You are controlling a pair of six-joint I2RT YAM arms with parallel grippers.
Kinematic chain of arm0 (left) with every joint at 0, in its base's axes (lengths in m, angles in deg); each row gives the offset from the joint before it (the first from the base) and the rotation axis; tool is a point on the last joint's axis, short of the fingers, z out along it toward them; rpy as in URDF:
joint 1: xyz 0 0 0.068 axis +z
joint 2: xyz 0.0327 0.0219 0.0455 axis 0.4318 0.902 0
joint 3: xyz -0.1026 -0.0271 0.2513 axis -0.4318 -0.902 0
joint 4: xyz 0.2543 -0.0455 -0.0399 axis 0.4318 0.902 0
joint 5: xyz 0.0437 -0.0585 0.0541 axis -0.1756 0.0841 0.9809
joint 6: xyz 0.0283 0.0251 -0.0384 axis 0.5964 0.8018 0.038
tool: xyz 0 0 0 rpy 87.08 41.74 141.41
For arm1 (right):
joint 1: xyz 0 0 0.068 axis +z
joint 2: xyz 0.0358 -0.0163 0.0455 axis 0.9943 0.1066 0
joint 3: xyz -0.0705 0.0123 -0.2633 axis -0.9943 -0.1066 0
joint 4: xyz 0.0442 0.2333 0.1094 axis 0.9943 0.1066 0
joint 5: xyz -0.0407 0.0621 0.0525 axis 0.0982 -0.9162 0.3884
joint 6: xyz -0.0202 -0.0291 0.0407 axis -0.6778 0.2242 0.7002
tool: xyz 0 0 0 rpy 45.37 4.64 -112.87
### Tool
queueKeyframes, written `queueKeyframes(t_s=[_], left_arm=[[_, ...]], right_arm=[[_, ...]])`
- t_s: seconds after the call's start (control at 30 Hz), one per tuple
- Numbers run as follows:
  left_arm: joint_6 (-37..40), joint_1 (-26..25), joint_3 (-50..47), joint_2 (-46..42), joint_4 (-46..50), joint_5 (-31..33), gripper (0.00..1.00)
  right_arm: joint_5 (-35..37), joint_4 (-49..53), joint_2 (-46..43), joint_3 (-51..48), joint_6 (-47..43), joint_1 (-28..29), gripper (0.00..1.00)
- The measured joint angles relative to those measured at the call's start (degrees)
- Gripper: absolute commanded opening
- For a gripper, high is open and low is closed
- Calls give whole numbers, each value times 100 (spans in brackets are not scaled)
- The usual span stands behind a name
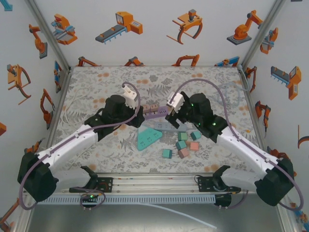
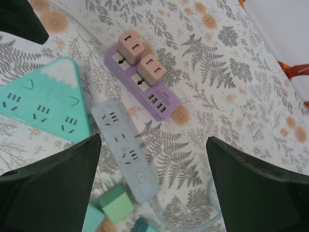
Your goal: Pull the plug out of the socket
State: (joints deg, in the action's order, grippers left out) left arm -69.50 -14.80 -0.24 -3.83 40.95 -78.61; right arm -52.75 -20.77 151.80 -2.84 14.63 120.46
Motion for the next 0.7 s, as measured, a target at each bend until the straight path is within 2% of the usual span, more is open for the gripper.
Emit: queueKeyframes(t_s=[0.13,0.3,0.53,0.7], left_arm=[[-846,365,-367,105,-240,151,64],[-1541,927,-389,741,-352,166,64],[-1766,960,-127,1543,-439,166,63],[-1843,1014,85,1971,-671,131,62]], right_arm=[[-645,275,828,634,-931,-284,74],[-1421,461,1840,1228,-2188,-496,72],[-2310,1130,3357,2424,-3403,-566,67],[-2575,1550,4216,3230,-3860,-566,60]])
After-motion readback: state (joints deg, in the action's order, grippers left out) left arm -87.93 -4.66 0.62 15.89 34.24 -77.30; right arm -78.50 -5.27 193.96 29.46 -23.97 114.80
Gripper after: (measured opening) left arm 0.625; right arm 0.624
